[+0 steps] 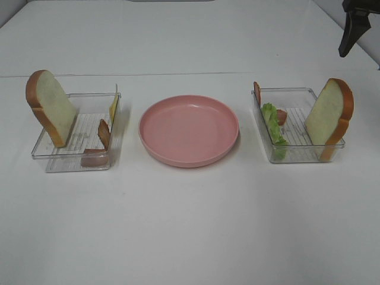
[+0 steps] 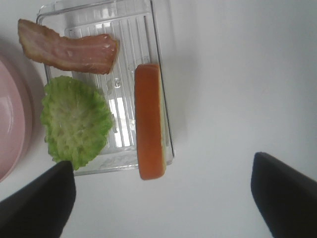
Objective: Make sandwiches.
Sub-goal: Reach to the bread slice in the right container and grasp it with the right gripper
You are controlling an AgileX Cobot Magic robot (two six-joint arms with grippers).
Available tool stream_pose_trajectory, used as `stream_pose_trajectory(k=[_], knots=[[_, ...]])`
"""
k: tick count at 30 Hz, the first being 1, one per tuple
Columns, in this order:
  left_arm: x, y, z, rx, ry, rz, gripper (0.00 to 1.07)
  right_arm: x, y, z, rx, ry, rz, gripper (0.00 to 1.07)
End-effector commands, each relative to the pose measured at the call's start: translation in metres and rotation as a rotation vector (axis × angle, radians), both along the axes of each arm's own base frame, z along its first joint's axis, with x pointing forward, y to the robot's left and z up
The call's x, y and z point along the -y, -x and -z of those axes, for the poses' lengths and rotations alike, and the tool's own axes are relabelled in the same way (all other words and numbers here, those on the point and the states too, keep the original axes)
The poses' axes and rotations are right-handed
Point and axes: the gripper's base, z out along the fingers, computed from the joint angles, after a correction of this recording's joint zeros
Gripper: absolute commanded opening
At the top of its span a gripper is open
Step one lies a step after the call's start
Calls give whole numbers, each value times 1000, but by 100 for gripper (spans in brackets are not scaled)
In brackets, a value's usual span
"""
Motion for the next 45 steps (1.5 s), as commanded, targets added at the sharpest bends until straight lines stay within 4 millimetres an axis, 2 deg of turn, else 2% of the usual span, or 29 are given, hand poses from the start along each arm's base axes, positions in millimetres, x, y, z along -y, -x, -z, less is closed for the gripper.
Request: stream_pose_trajectory(k=[1,2,7,11,12,20,25,29,31,32,33,34,35,36,37,45], knots=[[0,2,1,16,10,1,99,0,-13,18,-73,-22,-21,91],[0,2,1,16,10,1,99,0,-13,18,-73,-22,-21,91],[0,2,1,16,10,1,99,0,-25,44,-122,-29,-21,91],[0,2,1,16,10,1,99,0,-28,54,-145,-30,-21,91],[0,2,1,16,10,1,99,0,-31,63,-167,-31,-21,91],[0,2,1,16,10,1,99,1,-37,92,-232,-34,-23,91],[0,2,1,16,10,1,99,1,-38,103,-270,-38,-23,91],[0,2,1,16,10,1,99,1,-38,103,-270,-38,-23,91],[0,2,1,16,10,1,99,1,-38,103,-270,-37,-32,84],[0,2,1,16,10,1,99,1,-38,103,-270,-37,-32,84],[0,2,1,16,10,1,99,0,-38,103,-271,-42,-31,68],[0,2,1,16,10,1,99,0,-38,103,-271,-48,-29,58],[0,2,1,16,10,1,99,0,-38,103,-271,-48,-29,58],[0,2,1,16,10,1,99,-1,-38,103,-271,-53,-20,39],[0,2,1,16,10,1,99,-1,-38,103,-270,-54,-17,30],[0,2,1,16,10,1,99,-5,-34,102,-318,-96,-15,28]])
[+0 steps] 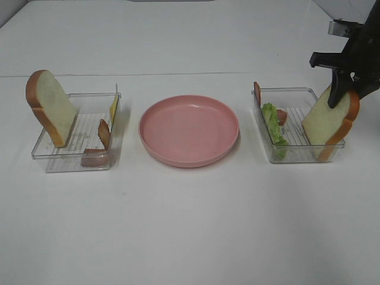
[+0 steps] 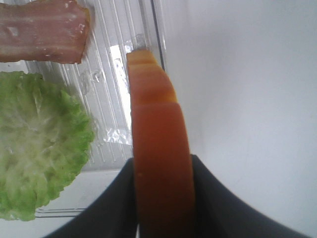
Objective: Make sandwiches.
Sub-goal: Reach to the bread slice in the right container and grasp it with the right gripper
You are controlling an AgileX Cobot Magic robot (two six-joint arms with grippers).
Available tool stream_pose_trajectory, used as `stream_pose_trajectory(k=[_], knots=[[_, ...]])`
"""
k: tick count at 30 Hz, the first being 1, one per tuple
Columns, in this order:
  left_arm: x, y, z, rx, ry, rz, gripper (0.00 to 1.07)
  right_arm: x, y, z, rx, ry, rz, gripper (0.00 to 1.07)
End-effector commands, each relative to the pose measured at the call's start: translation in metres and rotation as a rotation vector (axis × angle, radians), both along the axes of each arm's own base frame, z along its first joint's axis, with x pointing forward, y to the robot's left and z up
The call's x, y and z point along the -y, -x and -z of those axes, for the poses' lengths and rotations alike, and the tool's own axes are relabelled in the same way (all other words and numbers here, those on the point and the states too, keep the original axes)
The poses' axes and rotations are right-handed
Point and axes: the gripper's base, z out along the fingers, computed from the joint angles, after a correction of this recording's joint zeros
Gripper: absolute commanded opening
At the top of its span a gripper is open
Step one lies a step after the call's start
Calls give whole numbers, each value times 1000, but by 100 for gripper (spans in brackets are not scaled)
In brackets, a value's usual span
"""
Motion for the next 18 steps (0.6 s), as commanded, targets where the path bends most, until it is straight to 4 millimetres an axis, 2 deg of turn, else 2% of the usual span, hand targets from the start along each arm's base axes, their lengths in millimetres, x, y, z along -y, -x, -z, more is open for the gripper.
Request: stream_pose_trajectory(k=[1,6,7,8,9,16,18], knots=[[0,2,1,16,10,1,99,-3,7,-1,-88,-35,-1,28],[0,2,1,16,10,1,99,-4,7,-1,-91,-45,21,25],[0,2,1,16,10,1,99,-4,8,-2,-93,-44,31,14],[0,2,1,16,10,1,99,-4,8,-2,-93,-44,31,14],[0,2,1,16,10,1,99,-4,8,-4,-92,-44,31,0],[0,2,1,16,10,1,99,-4,12,-16,-83,-31,29,0],[0,2,1,16,10,1,99,-3,18,-40,-28,-19,48,0]])
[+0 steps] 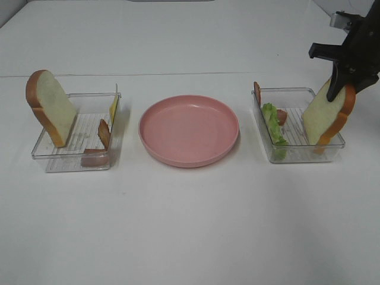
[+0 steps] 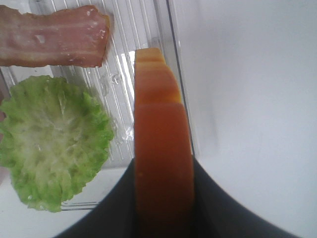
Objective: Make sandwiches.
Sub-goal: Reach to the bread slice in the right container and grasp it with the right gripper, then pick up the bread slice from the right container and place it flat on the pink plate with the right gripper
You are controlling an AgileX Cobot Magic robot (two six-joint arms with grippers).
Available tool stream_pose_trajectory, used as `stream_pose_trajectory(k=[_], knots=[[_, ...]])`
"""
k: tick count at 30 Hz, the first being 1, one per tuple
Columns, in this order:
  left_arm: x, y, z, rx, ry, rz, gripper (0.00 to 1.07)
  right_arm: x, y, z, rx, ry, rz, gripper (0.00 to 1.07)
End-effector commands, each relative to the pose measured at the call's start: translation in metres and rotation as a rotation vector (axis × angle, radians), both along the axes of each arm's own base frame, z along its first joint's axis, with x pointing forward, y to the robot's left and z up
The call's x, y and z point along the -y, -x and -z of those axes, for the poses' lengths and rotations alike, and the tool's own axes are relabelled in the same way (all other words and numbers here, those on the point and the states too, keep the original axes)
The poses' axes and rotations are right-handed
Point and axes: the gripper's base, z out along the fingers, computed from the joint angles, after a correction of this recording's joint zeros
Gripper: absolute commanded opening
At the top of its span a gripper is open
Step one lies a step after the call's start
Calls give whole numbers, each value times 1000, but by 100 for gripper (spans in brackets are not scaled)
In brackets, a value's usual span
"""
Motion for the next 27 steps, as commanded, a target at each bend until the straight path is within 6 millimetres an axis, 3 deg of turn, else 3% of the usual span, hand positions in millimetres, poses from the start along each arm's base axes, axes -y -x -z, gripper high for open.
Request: stream_pose_trajectory(k=[1,3,5,6,7,8,9,11,13,14,20,21,23,24,25,27], knots=[[0,2,1,16,10,1,99,-1,15,-21,-68,1,2,0],[0,2,1,16,10,1,99,-2,24,-49,-2,-9,7,0],[0,2,1,16,10,1,99,-3,29,-60,23,-16,8,0],[0,2,1,16,10,1,99,-6,43,-81,67,-39,10,0],[0,2,1,16,10,1,99,-6,43,-81,67,-39,10,0],[0,2,1,16,10,1,99,-8,60,-97,98,-48,10,0],[0,2,1,16,10,1,99,-8,60,-97,98,-48,10,0],[0,2,1,16,10,1,99,-11,83,-113,170,-56,17,0],[0,2,1,16,10,1,99,-12,90,-119,209,-70,21,0],[0,2,1,16,10,1,99,-19,99,-124,277,-145,26,0],[0,2,1,16,10,1,99,-46,106,-131,400,-401,-14,0],[0,2,1,16,10,1,99,-63,104,-132,430,-476,-60,0],[0,2,1,16,10,1,99,-72,102,-130,436,-497,-79,0],[0,2,1,16,10,1,99,-95,100,-125,436,-517,-127,0],[0,2,1,16,10,1,99,-95,100,-125,436,-517,-127,0],[0,2,1,16,10,1,99,-127,92,-109,425,-531,-167,0]])
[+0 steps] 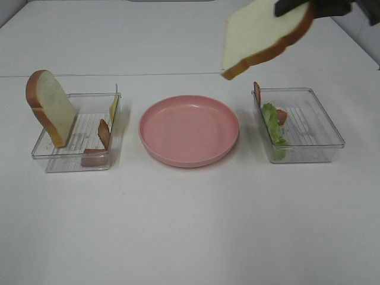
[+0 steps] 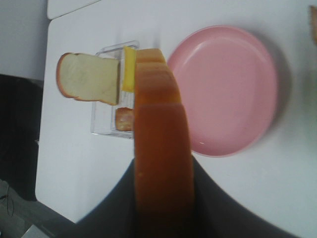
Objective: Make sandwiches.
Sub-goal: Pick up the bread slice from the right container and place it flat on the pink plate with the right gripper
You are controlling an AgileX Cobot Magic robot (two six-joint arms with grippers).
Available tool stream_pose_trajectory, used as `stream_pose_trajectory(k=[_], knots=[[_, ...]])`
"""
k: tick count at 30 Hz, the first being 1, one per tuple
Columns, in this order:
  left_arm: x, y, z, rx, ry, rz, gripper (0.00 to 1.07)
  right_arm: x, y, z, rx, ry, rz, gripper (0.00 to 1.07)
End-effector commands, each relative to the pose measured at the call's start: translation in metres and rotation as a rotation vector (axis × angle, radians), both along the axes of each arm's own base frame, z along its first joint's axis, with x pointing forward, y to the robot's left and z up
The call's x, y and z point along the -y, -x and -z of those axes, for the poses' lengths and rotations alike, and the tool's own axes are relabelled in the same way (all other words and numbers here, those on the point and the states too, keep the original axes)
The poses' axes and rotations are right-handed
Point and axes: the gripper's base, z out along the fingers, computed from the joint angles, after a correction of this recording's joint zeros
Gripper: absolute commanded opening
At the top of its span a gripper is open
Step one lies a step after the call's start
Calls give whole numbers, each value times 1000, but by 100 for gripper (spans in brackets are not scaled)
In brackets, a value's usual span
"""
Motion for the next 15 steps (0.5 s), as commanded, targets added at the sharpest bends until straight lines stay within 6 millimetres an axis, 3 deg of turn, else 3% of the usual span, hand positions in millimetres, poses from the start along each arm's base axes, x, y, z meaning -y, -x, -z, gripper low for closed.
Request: stream_pose_trajectory(k=[1,2,3,4,5,10,11,13,15], knots=[[0,2,1,16,10,1,99,-25,-6,13,11,-19,-36,0],[0,2,1,16,10,1,99,-42,-14,29,-4,-30,-44,0],[0,2,1,16,10,1,99,-42,-14,29,-4,-30,-44,0],[0,2,1,16,10,1,99,-58,-22,47,-25,-29,-52,0],[0,2,1,16,10,1,99,-58,-22,47,-25,-29,-52,0],[0,2,1,16,10,1,99,-84,-42,93,-121,-4,-94,0],[0,2,1,16,10,1,99,-84,-42,93,-121,-4,-94,0],[0,2,1,16,10,1,99,-93,-58,116,-148,7,-99,0],[0,2,1,16,10,1,99,-95,-63,122,-155,8,-98,0]])
